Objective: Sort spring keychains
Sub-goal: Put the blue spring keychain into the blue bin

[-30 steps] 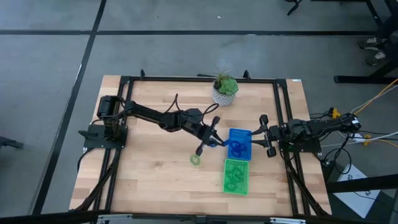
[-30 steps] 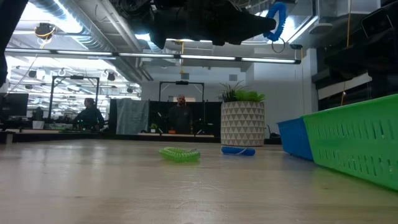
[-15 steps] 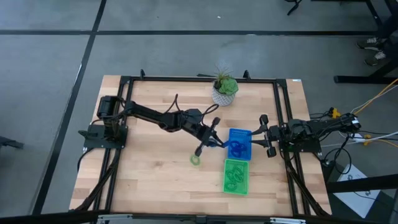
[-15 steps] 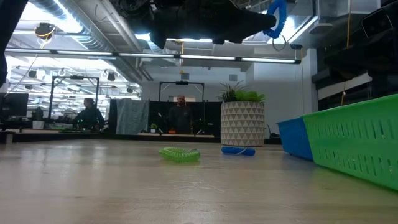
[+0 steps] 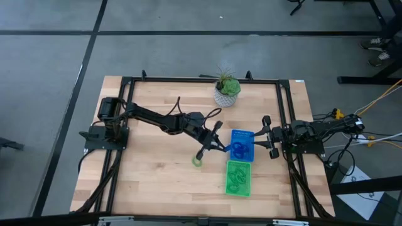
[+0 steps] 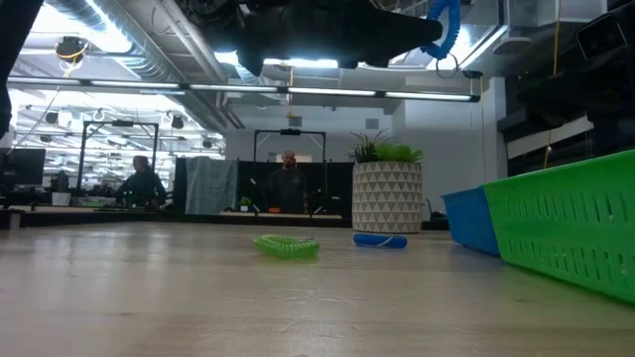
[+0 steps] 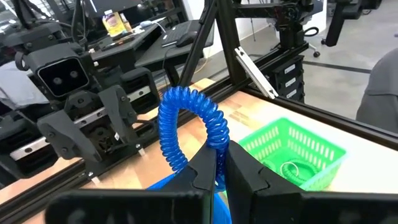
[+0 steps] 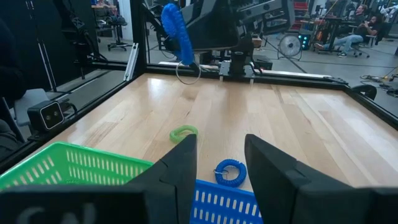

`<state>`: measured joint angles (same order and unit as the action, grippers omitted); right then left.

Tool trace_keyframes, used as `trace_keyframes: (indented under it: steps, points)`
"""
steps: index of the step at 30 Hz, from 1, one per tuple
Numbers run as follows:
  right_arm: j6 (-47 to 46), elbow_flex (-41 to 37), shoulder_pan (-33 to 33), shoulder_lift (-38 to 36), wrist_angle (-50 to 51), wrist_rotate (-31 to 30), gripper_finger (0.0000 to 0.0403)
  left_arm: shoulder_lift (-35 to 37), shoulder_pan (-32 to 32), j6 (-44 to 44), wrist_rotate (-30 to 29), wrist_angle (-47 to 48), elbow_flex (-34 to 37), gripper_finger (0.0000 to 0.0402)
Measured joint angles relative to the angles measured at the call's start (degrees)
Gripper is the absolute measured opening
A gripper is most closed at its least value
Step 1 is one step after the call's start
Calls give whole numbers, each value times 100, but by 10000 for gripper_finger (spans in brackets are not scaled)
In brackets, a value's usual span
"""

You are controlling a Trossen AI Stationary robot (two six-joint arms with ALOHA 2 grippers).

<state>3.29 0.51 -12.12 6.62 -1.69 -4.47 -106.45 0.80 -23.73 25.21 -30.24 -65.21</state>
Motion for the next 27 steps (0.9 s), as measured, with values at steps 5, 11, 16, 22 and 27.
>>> trace_keyframes:
  steps: [5,11,16,22,27]
  points:
    - [0,0,-1,2,0,0,136,0,-5,0,-19,-4,0,13]
    - [0,0,-2,0,0,0,136,0,65,39,-19,58,0,13]
    - [0,-2,-1,1,0,0,136,-138,215,-49,-17,23,0,13]
    - [0,-2,-2,0,0,0,136,-442,227,-15,6,-280,2,13]
    - [-2,0,-2,2,-1,0,136,-596,173,123,-143,-510,2,13]
